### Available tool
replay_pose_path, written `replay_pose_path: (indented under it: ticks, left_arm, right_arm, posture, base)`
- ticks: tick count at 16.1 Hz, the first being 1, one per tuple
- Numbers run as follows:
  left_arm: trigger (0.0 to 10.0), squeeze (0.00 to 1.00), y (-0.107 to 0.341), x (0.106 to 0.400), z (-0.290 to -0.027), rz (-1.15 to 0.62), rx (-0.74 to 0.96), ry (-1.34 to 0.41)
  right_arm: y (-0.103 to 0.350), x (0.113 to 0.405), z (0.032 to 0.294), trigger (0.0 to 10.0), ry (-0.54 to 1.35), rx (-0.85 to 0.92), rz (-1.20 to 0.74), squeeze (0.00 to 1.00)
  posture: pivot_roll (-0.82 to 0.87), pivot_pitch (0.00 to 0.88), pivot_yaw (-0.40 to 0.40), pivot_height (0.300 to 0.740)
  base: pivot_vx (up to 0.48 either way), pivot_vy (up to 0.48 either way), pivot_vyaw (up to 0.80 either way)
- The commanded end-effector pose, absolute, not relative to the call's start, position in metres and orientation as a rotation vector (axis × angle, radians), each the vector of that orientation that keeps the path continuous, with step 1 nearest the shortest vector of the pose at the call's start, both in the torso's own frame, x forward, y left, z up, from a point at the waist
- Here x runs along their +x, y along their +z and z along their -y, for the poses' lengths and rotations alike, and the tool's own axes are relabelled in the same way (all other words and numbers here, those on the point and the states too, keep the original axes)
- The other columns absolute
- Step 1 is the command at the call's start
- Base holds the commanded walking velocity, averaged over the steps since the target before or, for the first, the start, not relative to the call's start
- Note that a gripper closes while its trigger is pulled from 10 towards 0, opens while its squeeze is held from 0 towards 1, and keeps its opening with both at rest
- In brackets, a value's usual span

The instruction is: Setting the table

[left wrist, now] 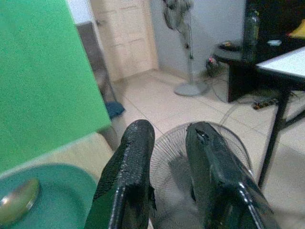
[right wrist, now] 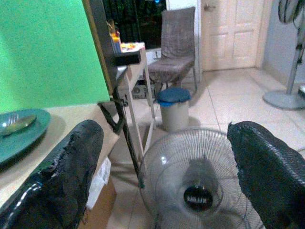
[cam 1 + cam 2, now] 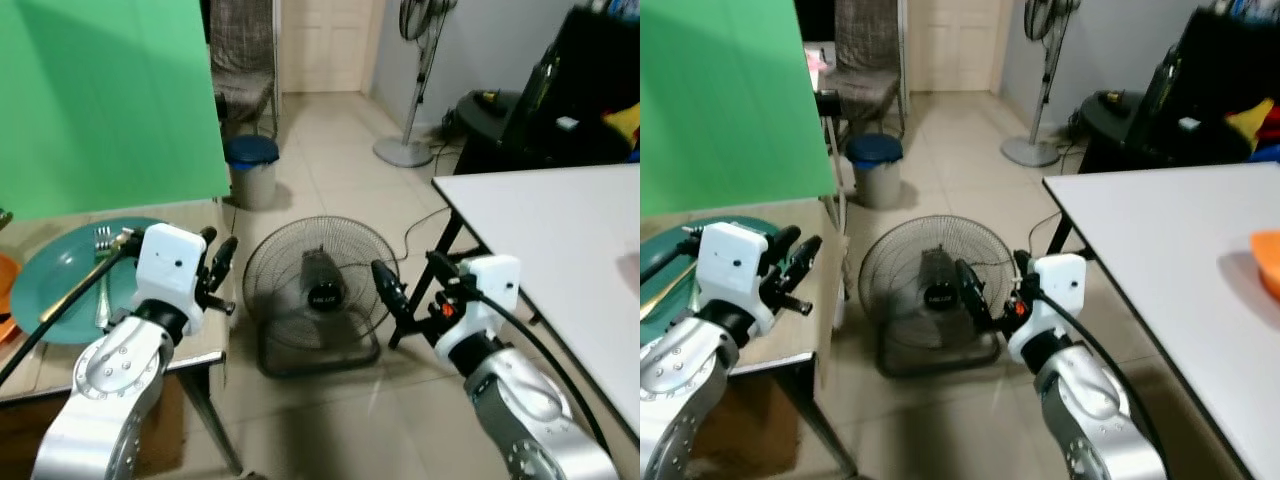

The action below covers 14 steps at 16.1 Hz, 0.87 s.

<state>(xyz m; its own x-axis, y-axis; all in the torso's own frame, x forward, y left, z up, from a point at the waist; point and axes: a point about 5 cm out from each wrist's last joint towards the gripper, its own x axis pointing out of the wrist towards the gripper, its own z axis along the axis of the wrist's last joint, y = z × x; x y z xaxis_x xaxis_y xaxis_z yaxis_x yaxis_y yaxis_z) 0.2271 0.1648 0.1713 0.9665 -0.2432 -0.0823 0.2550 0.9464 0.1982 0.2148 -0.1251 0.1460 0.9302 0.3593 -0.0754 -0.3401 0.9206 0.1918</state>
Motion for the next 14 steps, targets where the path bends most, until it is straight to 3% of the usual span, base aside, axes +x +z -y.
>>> replay_pose_path:
  ticks: [1,9,14]
  left_arm:
    - [10.0,0.00,0.1725,0.2276,-0.1664,-0.060,0.220,-0.257]
    - [10.0,0.00,0.1732,0.2289,-0.1694,-0.062,0.231,-0.259]
    - [10.0,0.00,0.1736,0.2286,-0.1692,-0.062,0.239,-0.266]
  right_arm:
    - [0.1461,0.2156,0.1242,10.0,0.360,0.189,-0.116,1.00]
    - [0.1450,0.2153,0.1231,10.0,0.358,0.196,-0.122,1.00]
    - [0.1444,0.2156,0.1224,10.0,0.359,0.199,-0.124,1.00]
  posture:
    - [0.21,0.000,0.007,0.727]
    - [0.21,0.000,0.011,0.727]
    - [0.21,0.000,0.009,0.727]
  base:
    - [0.000,0.379,-0.80]
    - [0.000,0.381,-0.70]
    - [0.000,0.381,0.00]
